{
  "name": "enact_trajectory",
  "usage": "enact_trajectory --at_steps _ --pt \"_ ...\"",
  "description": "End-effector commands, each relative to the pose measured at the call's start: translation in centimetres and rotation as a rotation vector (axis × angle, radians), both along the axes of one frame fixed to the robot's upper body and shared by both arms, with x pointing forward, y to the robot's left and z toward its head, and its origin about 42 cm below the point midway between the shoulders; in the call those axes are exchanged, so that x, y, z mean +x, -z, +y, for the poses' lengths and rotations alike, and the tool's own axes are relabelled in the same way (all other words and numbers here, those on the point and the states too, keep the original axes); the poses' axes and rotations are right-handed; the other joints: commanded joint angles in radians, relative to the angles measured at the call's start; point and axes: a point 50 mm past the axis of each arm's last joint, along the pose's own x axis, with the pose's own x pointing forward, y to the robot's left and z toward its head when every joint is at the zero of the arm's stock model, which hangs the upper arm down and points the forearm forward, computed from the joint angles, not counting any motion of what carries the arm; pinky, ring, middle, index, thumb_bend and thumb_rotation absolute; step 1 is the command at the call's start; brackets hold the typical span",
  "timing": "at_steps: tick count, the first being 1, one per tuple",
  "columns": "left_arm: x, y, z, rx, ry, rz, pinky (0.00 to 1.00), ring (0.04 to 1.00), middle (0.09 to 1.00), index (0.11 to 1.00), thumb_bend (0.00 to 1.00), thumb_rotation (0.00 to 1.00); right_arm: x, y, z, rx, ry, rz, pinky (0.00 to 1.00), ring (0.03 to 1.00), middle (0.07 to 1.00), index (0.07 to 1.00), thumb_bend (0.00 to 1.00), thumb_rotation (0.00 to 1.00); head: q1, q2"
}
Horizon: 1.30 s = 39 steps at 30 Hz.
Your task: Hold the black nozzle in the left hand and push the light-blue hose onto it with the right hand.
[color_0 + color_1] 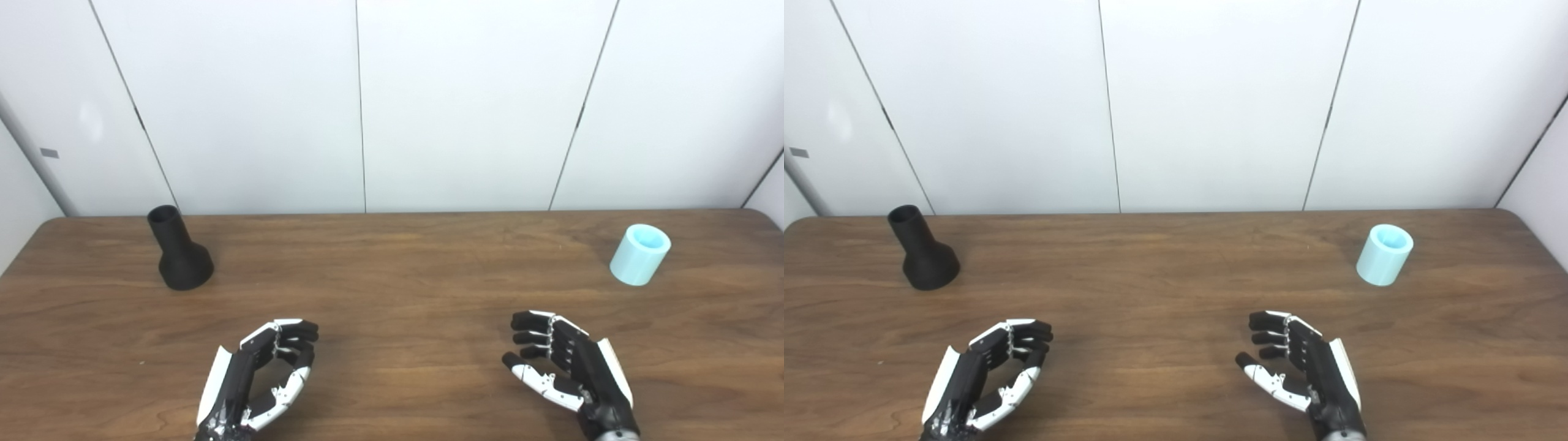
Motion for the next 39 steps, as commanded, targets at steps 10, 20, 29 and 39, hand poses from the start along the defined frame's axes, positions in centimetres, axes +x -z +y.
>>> enact_trajectory --at_steps 10,20,29,39 --pt "-0.2 0.8 -0.1 0.008 -0.002 0.021 0.51 0.606 0.649 0.647 0.26 0.16 0.3 -1.4 0.1 -0.005 -0.011 -0.060 0.59 0.663 0.685 0.652 0.30 0.07 -0.001 0.001" --pt "-0.3 0.7 -0.2 -0.033 -0.023 0.045 0.53 0.616 0.655 0.657 0.26 0.15 0.2 -1.3 -0.3 0.009 -0.013 -0.053 0.60 0.670 0.687 0.656 0.31 0.06 0.027 -0.005" --pt "-0.2 0.4 -0.8 -0.057 -0.068 0.044 0.52 0.605 0.647 0.656 0.26 0.17 0.3 -1.3 -1.5 0.003 -0.020 -0.058 0.60 0.667 0.696 0.664 0.29 0.05 0.136 0.003" --pt "0.2 0.1 -2.6 -0.040 -0.068 0.039 0.54 0.620 0.657 0.653 0.25 0.16 0.6 -1.3 -3.0 -0.001 -0.016 -0.067 0.62 0.678 0.699 0.668 0.27 0.01 0.243 -0.005"
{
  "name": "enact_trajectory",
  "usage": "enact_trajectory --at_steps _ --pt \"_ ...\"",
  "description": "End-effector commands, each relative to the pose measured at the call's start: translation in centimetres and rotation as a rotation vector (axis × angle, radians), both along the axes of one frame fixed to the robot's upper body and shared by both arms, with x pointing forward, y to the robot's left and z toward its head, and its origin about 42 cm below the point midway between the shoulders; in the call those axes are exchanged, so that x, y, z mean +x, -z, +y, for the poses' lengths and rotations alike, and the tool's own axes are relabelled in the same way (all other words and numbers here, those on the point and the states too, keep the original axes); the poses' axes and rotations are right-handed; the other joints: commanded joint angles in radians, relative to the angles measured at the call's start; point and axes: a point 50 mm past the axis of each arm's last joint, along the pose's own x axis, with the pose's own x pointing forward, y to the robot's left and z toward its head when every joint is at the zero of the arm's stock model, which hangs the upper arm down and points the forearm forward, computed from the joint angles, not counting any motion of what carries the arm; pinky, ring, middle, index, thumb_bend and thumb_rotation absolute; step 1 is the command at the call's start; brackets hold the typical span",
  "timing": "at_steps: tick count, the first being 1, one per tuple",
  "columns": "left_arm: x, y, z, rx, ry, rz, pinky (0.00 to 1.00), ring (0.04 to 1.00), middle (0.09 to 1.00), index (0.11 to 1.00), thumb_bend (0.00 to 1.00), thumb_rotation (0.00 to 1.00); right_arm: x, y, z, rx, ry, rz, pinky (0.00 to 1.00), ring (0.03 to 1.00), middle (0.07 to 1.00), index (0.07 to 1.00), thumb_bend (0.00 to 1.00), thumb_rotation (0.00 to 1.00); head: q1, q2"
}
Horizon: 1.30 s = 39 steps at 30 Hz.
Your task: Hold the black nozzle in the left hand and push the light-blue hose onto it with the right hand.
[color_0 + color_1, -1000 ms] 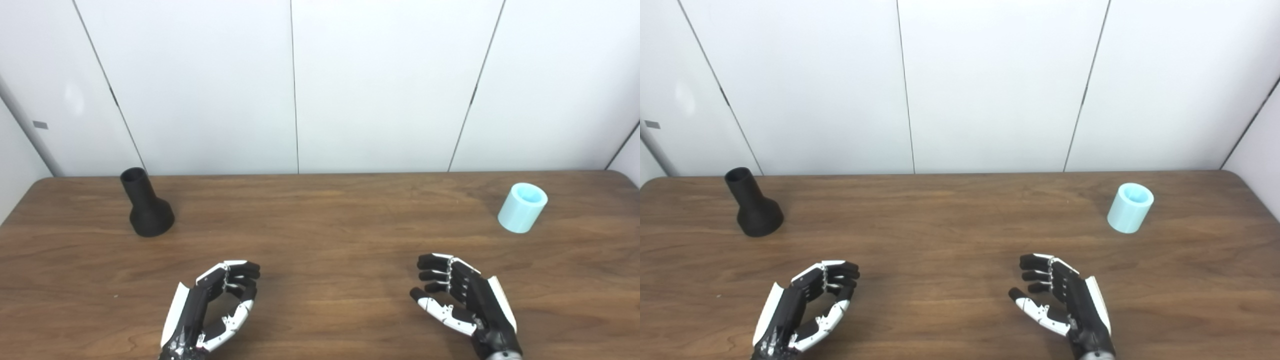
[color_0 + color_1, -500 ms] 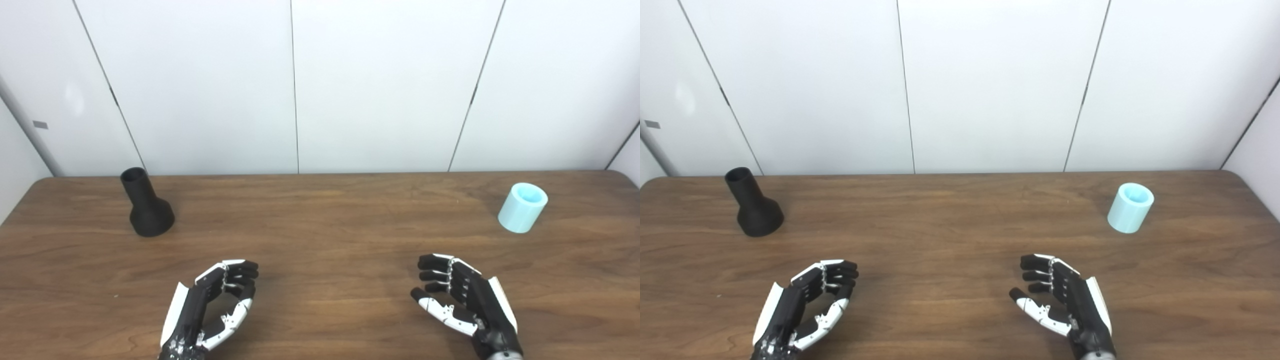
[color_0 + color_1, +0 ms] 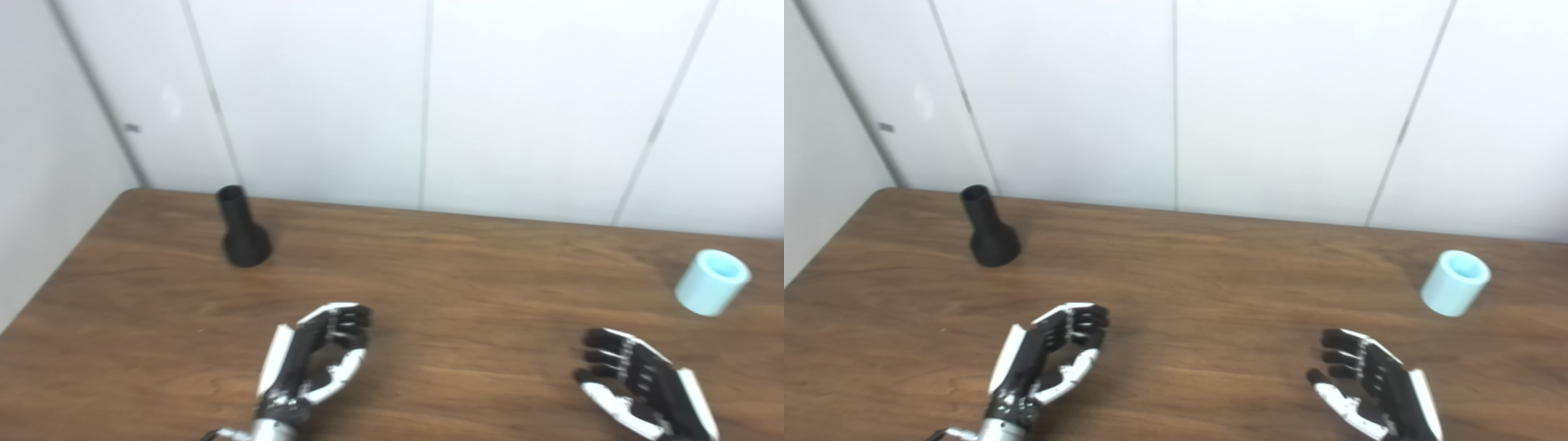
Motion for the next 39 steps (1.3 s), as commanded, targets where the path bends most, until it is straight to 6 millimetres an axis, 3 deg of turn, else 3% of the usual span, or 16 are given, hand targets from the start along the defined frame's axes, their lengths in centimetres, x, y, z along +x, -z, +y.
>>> enact_trajectory --at_steps 1,9,12,15,18,23,28,33,39 --pt "0.0 -0.1 -0.5 0.003 -0.007 -0.016 0.54 0.621 0.657 0.650 0.25 0.16 0.5 -1.3 -0.3 -0.018 -0.024 -0.081 0.62 0.681 0.702 0.670 0.27 0.00 0.015 -0.003" --pt "-0.1 -0.3 -0.6 0.007 -0.033 -0.026 0.52 0.612 0.650 0.644 0.26 0.18 0.5 -1.5 -0.4 -0.018 -0.023 -0.079 0.64 0.697 0.711 0.676 0.26 0.00 0.035 -0.012" --pt "-0.2 -1.0 -0.2 0.005 -0.074 -0.048 0.46 0.570 0.620 0.645 0.32 0.21 0.5 -1.5 -0.5 -0.016 -0.028 -0.077 0.64 0.697 0.715 0.681 0.26 0.00 0.053 -0.019" --pt "-0.1 -2.0 0.5 -0.003 -0.158 -0.065 0.53 0.634 0.661 0.663 0.48 0.29 0.6 -1.5 -0.7 0.002 -0.028 -0.074 0.64 0.701 0.718 0.684 0.26 0.00 0.071 -0.025" --pt "0.2 -2.9 1.4 -0.055 -0.206 -0.058 0.59 0.689 0.713 0.713 0.61 0.28 0.7 -1.6 -0.8 0.000 -0.026 -0.072 0.65 0.705 0.721 0.686 0.25 0.00 0.091 -0.025" --pt "1.5 -3.1 4.8 0.041 -0.278 -0.052 0.74 0.837 0.855 0.878 0.79 0.34 0.6 -1.9 -1.0 -0.002 -0.026 -0.067 0.63 0.705 0.722 0.689 0.24 0.00 0.117 -0.022" --pt "3.0 -3.9 7.7 0.099 -0.328 -0.051 0.75 0.856 0.884 0.909 0.85 0.35 0.6 -2.0 -0.8 -0.004 -0.027 -0.069 0.64 0.708 0.722 0.687 0.24 0.00 0.121 -0.018" --pt "3.9 -6.1 8.6 0.148 -0.355 -0.037 0.73 0.855 0.896 0.928 0.82 0.31 0.6 -2.1 -0.6 -0.004 -0.036 -0.073 0.66 0.719 0.729 0.694 0.22 0.00 0.132 -0.032" --pt "5.5 -6.4 9.8 0.195 -0.403 -0.073 0.75 0.837 0.874 0.922 0.90 0.44 1.2 -1.9 -0.6 -0.014 -0.035 -0.069 0.66 0.716 0.730 0.690 0.21 0.00 0.153 -0.059"
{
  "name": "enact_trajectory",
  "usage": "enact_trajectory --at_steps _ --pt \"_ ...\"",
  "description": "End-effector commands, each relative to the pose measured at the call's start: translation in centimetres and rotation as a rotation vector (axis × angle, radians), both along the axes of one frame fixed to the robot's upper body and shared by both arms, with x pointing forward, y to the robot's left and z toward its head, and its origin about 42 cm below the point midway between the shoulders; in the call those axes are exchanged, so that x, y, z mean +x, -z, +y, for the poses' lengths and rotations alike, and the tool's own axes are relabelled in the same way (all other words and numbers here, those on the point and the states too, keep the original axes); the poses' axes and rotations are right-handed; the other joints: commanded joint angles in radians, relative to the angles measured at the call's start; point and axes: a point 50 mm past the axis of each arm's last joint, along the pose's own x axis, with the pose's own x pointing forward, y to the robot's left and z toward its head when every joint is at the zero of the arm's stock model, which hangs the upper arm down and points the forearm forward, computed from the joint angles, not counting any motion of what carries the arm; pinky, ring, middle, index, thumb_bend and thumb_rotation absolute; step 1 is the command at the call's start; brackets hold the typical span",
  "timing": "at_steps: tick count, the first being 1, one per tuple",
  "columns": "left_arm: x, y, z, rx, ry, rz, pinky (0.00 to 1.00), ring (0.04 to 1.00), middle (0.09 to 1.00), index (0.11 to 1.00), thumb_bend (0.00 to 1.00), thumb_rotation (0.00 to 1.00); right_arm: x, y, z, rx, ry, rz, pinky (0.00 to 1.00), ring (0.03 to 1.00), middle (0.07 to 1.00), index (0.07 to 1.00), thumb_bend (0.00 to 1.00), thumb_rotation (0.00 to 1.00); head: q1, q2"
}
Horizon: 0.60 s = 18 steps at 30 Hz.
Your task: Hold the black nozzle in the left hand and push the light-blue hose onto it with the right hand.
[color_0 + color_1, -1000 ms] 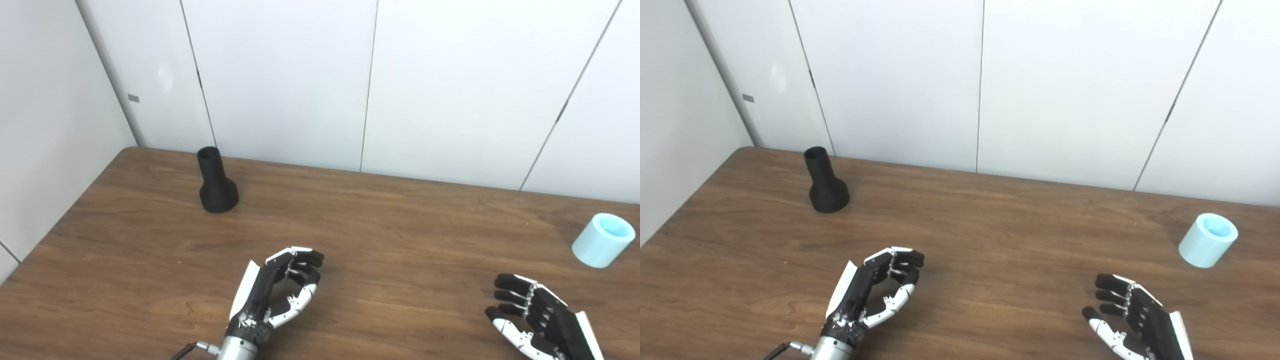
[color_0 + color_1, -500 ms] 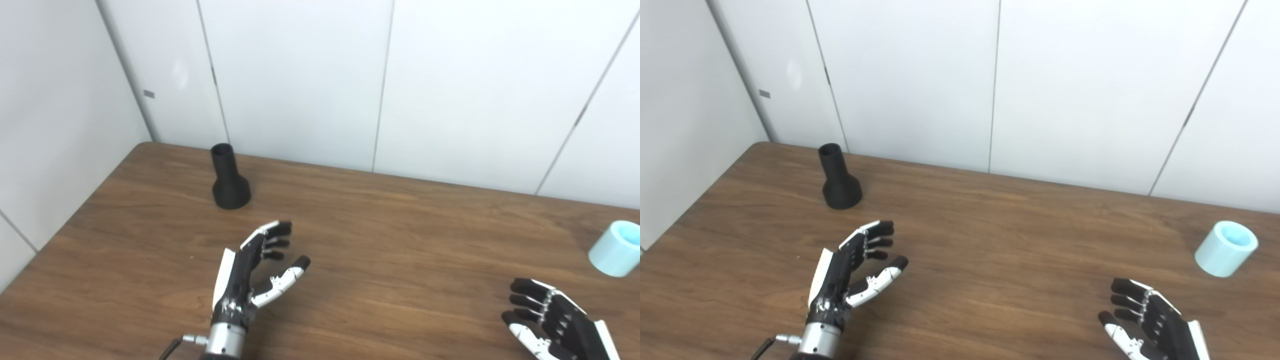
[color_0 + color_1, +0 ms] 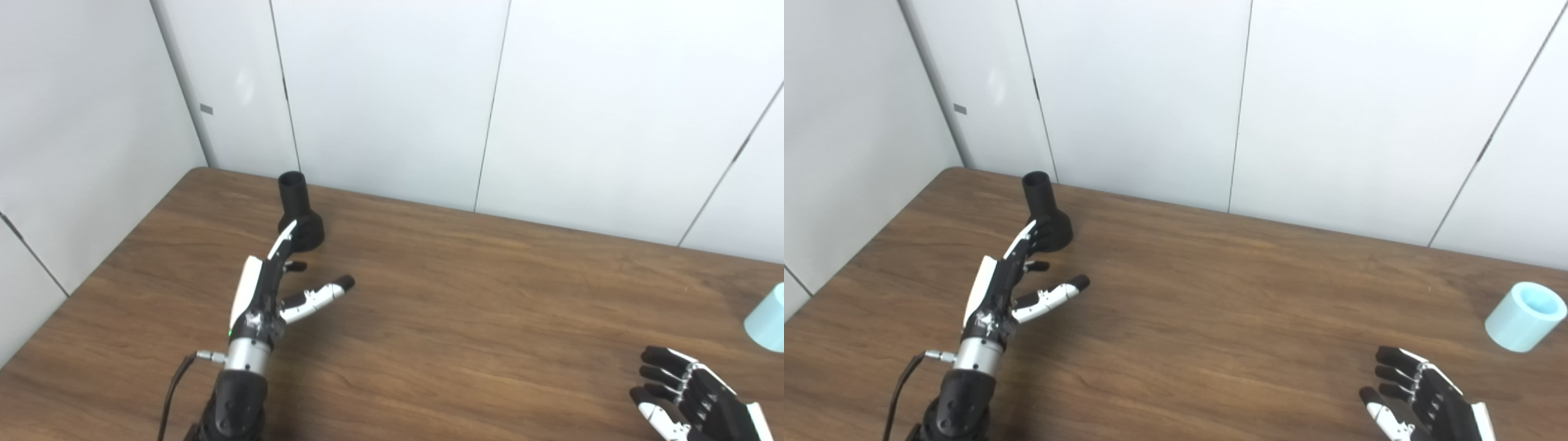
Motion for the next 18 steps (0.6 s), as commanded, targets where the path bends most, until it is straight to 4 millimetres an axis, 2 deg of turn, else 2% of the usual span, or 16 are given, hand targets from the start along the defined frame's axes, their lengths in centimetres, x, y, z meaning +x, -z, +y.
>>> enact_trajectory --at_steps 1,3,5,9,18 --pt "1.0 -1.9 0.3 0.042 -0.024 -0.090 0.76 0.839 0.876 0.924 0.92 0.46 1.0 -1.5 -0.1 -0.019 -0.010 -0.066 0.65 0.714 0.729 0.689 0.21 0.00 0.009 -0.006" --pt "1.5 -2.2 0.4 0.002 -0.022 -0.092 0.84 0.885 0.910 0.957 0.94 0.46 1.1 -1.4 -0.1 -0.008 -0.010 -0.065 0.64 0.708 0.725 0.689 0.21 0.00 0.021 -0.017" --pt "2.1 -2.3 0.5 -0.026 -0.018 -0.092 0.92 0.938 0.953 0.991 0.94 0.44 1.3 -1.2 -0.1 0.009 -0.012 -0.058 0.67 0.725 0.736 0.700 0.20 0.00 0.030 -0.028" --pt "3.1 -2.5 0.8 -0.021 -0.021 -0.087 0.95 0.963 0.978 1.000 0.92 0.43 1.6 -1.0 -0.2 0.004 -0.008 -0.061 0.67 0.726 0.737 0.698 0.20 0.00 0.039 -0.041" --pt "4.5 -2.4 1.6 0.014 -0.053 -0.107 0.93 0.957 0.968 1.000 0.98 0.43 2.0 -0.7 -0.3 0.022 0.000 -0.048 0.66 0.721 0.731 0.696 0.19 0.00 0.062 -0.057"
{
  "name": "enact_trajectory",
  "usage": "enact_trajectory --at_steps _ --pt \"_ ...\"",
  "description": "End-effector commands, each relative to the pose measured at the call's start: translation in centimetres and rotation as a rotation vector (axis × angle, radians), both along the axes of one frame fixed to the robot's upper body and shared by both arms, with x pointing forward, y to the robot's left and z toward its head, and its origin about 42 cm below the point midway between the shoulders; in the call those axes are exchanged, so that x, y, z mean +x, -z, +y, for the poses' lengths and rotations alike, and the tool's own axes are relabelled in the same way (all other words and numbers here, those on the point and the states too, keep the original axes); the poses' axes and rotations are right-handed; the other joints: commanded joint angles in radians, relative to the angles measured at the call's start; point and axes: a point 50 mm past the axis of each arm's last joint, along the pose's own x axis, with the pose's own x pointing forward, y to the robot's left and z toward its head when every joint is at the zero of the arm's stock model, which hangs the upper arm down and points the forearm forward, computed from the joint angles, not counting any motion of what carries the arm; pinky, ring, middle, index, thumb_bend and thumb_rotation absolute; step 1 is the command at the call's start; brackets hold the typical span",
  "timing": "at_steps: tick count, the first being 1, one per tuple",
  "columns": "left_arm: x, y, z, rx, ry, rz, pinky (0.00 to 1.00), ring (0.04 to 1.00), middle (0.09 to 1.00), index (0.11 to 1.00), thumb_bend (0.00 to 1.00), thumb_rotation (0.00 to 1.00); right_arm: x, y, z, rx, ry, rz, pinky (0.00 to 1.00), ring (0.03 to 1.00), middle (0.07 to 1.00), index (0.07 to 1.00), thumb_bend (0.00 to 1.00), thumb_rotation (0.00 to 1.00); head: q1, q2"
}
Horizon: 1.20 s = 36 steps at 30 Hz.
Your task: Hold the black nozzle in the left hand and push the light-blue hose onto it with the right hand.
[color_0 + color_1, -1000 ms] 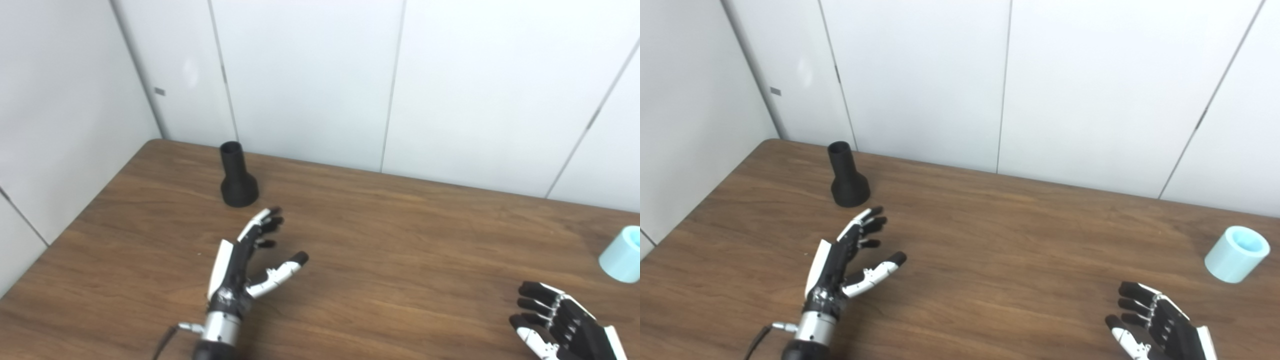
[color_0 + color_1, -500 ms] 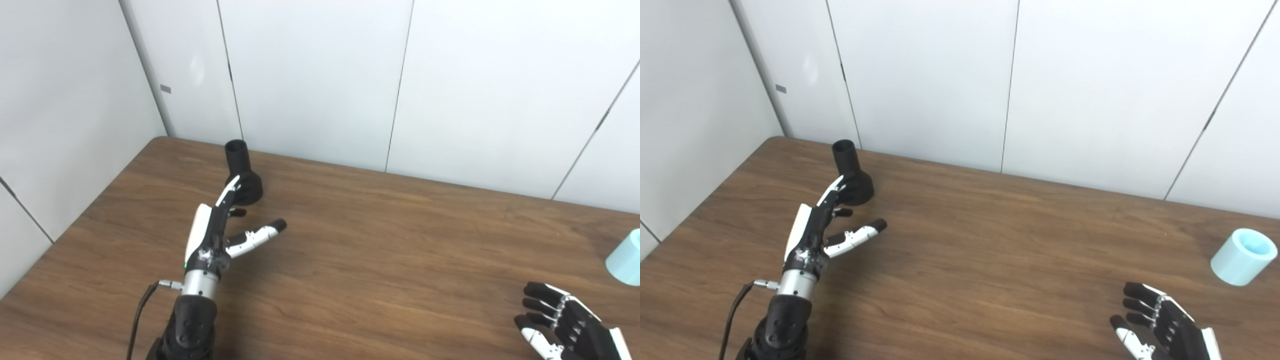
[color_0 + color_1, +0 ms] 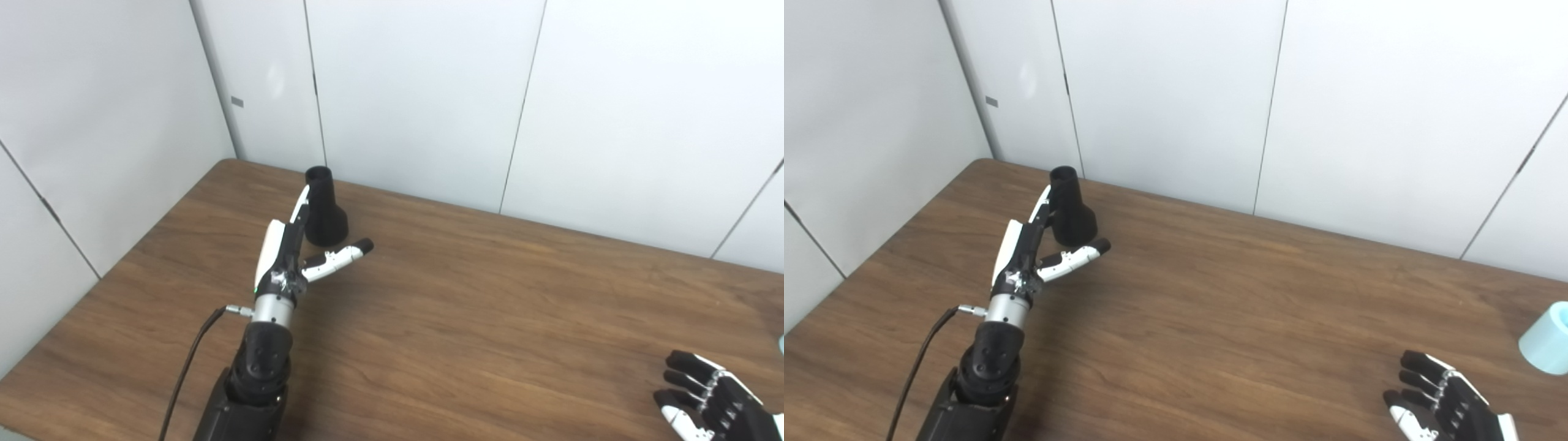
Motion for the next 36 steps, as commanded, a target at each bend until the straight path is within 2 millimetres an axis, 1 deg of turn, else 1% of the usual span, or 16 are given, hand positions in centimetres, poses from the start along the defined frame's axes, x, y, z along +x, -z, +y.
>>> enact_trajectory --at_steps 1,5,8,13,16,21,24,25,29,32,36 --pt "0.8 -2.0 0.4 0.045 -0.005 -0.092 0.93 0.957 0.968 1.000 0.98 0.43 0.6 -1.0 -0.3 0.000 -0.002 -0.050 0.66 0.719 0.730 0.695 0.19 0.00 0.002 -0.001" --pt "0.9 -2.1 0.6 0.036 -0.031 -0.091 0.95 0.971 0.978 1.000 0.99 0.44 0.7 -0.9 -0.4 0.007 -0.006 -0.054 0.66 0.728 0.738 0.696 0.18 0.00 0.007 -0.003" --pt "1.0 -2.1 0.8 0.039 -0.045 -0.096 0.94 0.966 0.976 1.000 0.99 0.44 0.8 -0.9 -0.5 0.012 -0.003 -0.049 0.66 0.730 0.739 0.694 0.18 0.00 0.012 -0.007" --pt "0.9 -2.1 0.8 0.018 -0.074 -0.111 0.93 0.956 0.979 1.000 0.99 0.44 0.9 -0.8 -0.7 0.009 0.002 -0.057 0.64 0.715 0.725 0.682 0.18 0.00 0.020 -0.007" --pt "0.7 -2.2 0.8 0.002 -0.086 -0.124 0.94 0.960 0.985 1.000 0.97 0.42 0.9 -0.8 -0.6 0.012 0.005 -0.056 0.63 0.710 0.722 0.680 0.18 0.00 0.022 -0.008" --pt "0.5 -1.8 1.0 0.002 -0.113 -0.105 0.93 0.964 0.989 1.000 0.97 0.42 0.9 -0.8 -0.8 -0.004 0.004 -0.057 0.60 0.693 0.708 0.670 0.18 0.00 0.026 -0.008" --pt "0.9 -1.7 1.3 -0.021 -0.126 -0.069 0.91 0.964 0.993 1.000 1.00 0.42 0.9 -0.7 -1.0 -0.005 0.003 -0.056 0.60 0.693 0.713 0.675 0.18 0.00 0.029 -0.010" --pt "1.1 -1.7 1.5 -0.031 -0.127 -0.057 0.90 0.964 0.993 1.000 1.00 0.40 1.0 -0.7 -1.0 0.001 0.002 -0.055 0.60 0.693 0.712 0.673 0.18 0.00 0.029 -0.012" --pt "1.8 -1.5 2.1 -0.047 -0.121 -0.028 0.88 0.955 0.983 1.000 1.00 0.36 1.1 -0.6 -1.1 0.008 -0.003 -0.054 0.59 0.686 0.707 0.670 0.19 0.00 0.030 -0.014" --pt "2.4 -1.2 2.6 -0.036 -0.113 -0.002 0.89 0.956 0.978 1.000 1.00 0.35 1.2 -0.5 -1.2 0.011 -0.005 -0.055 0.58 0.682 0.705 0.665 0.19 0.00 0.031 -0.016" --pt "3.5 -0.8 3.3 0.011 -0.108 0.077 0.87 0.939 0.964 1.000 1.00 0.36 1.5 -0.3 -1.2 0.004 -0.005 -0.060 0.56 0.675 0.697 0.657 0.19 0.00 0.033 -0.031"
